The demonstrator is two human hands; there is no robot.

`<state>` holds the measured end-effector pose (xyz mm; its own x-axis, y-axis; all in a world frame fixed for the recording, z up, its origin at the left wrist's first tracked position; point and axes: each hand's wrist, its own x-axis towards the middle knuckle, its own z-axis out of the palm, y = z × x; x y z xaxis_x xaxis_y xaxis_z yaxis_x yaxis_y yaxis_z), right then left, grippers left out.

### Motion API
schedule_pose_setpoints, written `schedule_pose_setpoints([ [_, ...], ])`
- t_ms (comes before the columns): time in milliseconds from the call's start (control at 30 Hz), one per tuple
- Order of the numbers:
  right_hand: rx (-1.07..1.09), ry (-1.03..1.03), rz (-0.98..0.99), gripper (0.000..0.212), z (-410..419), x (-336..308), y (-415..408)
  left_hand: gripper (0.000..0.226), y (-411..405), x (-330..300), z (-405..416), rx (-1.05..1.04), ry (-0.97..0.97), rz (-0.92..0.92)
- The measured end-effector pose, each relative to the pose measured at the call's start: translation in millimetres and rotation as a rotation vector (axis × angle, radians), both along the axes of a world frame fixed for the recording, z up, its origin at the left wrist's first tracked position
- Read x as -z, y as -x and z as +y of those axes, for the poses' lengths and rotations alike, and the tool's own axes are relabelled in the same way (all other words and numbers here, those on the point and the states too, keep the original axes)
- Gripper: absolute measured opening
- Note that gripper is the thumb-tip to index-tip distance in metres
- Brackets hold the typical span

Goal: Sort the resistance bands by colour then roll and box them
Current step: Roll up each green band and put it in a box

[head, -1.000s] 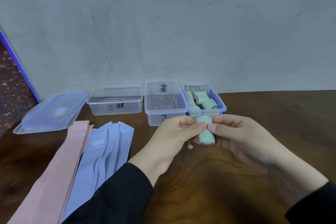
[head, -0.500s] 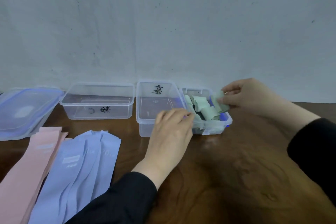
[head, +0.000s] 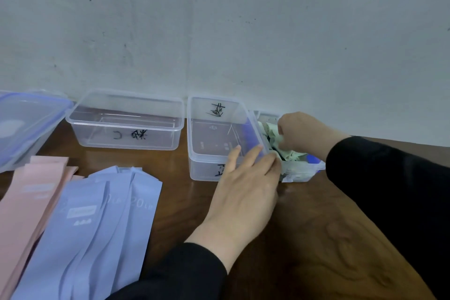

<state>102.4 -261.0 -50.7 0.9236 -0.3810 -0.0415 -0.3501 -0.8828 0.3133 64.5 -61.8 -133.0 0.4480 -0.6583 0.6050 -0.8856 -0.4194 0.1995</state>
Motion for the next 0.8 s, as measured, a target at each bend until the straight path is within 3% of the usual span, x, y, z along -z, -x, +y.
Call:
schedule_pose_setpoints([
  [233,-0.007,-0.002,0.011,0.020,7.7,2.4,-3.0,0.044,1.3,-2.6,1.7,0.004,-0.002,0.035],
  [800,0.150,-0.277,-0.048,0.038,3.4,-6.1,5.2,0.044,2.8,-8.0,5.3,0.020,-0.005,0.071],
])
